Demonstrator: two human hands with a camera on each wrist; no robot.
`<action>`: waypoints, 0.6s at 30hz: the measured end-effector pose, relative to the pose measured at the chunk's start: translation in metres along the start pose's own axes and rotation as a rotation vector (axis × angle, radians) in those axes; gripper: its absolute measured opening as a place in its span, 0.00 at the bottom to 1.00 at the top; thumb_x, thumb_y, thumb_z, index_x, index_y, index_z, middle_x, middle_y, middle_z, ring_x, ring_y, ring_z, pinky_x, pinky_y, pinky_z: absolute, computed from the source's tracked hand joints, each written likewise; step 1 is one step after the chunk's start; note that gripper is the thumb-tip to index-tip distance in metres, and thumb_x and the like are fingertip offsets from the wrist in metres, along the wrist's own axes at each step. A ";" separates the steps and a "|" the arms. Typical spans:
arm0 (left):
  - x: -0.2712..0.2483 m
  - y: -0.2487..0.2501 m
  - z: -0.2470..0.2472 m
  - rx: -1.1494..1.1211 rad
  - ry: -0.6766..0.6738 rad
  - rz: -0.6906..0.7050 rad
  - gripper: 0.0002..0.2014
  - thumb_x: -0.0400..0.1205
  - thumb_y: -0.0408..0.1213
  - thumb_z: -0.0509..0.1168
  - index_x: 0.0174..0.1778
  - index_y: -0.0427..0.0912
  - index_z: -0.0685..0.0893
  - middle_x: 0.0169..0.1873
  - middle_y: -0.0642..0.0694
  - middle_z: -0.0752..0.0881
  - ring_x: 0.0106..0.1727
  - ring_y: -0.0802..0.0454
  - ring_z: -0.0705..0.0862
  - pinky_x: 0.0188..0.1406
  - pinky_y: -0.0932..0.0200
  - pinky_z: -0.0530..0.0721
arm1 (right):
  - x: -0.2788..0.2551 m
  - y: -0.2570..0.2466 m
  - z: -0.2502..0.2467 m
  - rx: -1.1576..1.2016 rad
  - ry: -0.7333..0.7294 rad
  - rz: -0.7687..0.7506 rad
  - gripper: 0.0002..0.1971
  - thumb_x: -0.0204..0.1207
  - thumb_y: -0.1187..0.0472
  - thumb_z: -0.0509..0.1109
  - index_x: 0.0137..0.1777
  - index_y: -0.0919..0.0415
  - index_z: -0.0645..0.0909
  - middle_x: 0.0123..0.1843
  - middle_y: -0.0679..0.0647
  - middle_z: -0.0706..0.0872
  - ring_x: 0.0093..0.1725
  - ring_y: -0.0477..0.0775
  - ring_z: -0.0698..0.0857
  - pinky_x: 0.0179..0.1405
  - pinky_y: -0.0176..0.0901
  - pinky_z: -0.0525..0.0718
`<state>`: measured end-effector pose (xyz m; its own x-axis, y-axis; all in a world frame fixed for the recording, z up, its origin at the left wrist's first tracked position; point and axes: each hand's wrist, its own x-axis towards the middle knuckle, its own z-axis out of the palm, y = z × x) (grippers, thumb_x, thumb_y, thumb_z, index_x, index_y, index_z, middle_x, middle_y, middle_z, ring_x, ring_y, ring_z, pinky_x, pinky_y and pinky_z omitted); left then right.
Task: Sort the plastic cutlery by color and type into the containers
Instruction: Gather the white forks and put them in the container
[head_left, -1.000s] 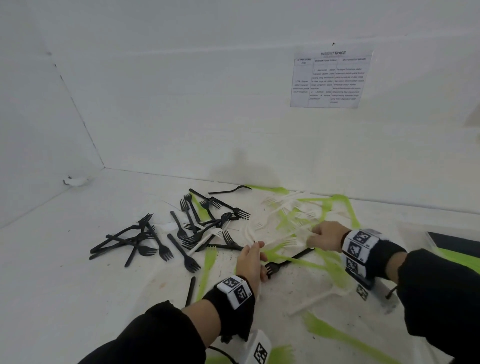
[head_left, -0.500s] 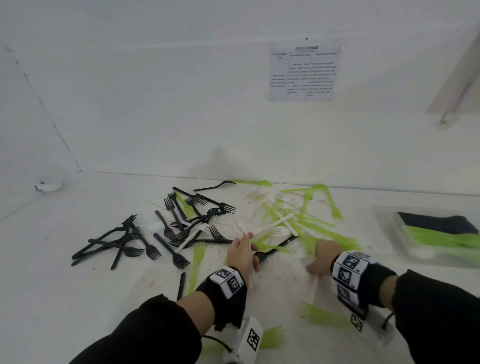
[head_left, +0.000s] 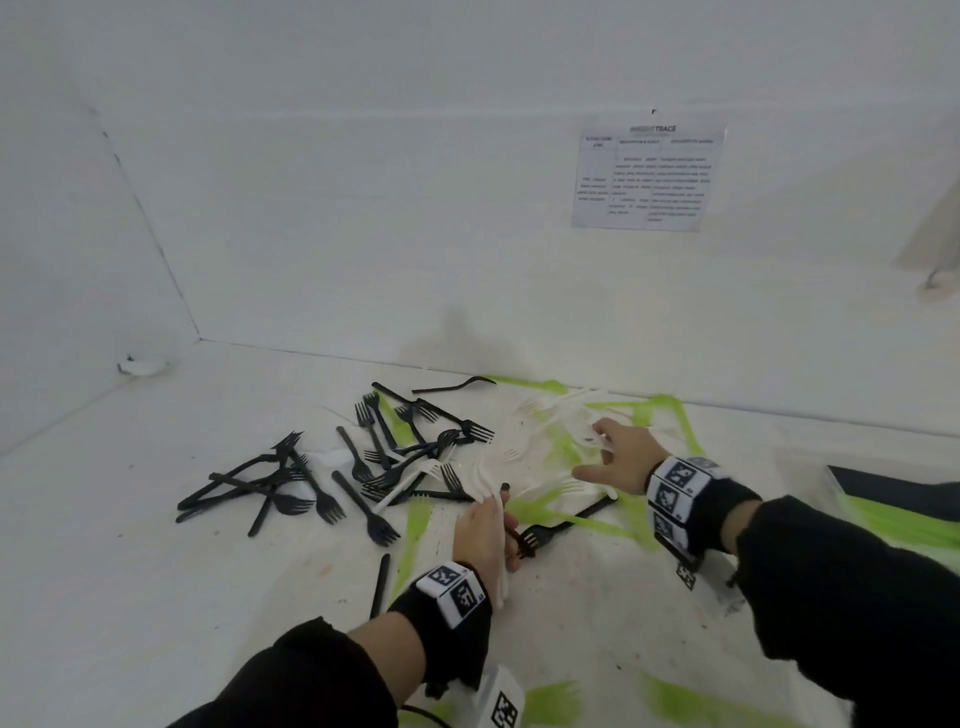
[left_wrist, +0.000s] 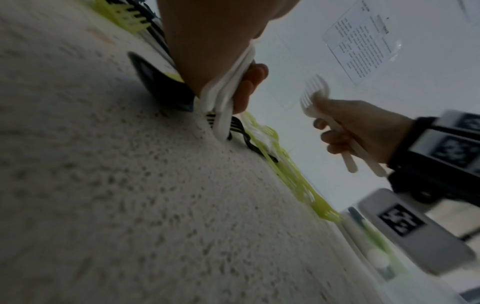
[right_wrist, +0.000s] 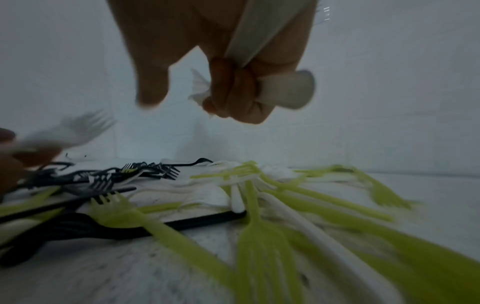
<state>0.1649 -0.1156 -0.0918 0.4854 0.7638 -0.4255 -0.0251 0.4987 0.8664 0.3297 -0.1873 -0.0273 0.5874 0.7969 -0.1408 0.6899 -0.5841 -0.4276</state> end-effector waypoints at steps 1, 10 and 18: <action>-0.001 0.001 -0.001 -0.010 0.009 0.007 0.12 0.87 0.35 0.51 0.47 0.40 0.79 0.30 0.44 0.75 0.18 0.54 0.66 0.15 0.67 0.63 | 0.012 -0.006 0.007 -0.101 -0.045 -0.038 0.25 0.78 0.51 0.67 0.70 0.65 0.71 0.55 0.59 0.84 0.58 0.58 0.81 0.55 0.44 0.75; 0.003 0.005 -0.015 -0.059 0.056 -0.029 0.15 0.88 0.36 0.46 0.48 0.39 0.79 0.26 0.47 0.72 0.12 0.58 0.64 0.14 0.70 0.62 | 0.059 -0.023 0.045 -0.325 -0.221 -0.116 0.20 0.77 0.54 0.68 0.67 0.61 0.77 0.66 0.59 0.81 0.65 0.59 0.80 0.59 0.42 0.77; 0.005 0.001 -0.013 -0.070 0.087 -0.076 0.16 0.87 0.41 0.48 0.40 0.42 0.76 0.27 0.47 0.70 0.12 0.55 0.64 0.17 0.70 0.61 | 0.028 -0.035 0.030 0.308 0.005 -0.093 0.03 0.80 0.59 0.62 0.46 0.57 0.75 0.47 0.56 0.84 0.38 0.52 0.80 0.34 0.40 0.69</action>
<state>0.1558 -0.1062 -0.0967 0.4104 0.7538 -0.5132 -0.0537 0.5817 0.8116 0.3097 -0.1396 -0.0427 0.5309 0.8432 -0.0844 0.5803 -0.4343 -0.6889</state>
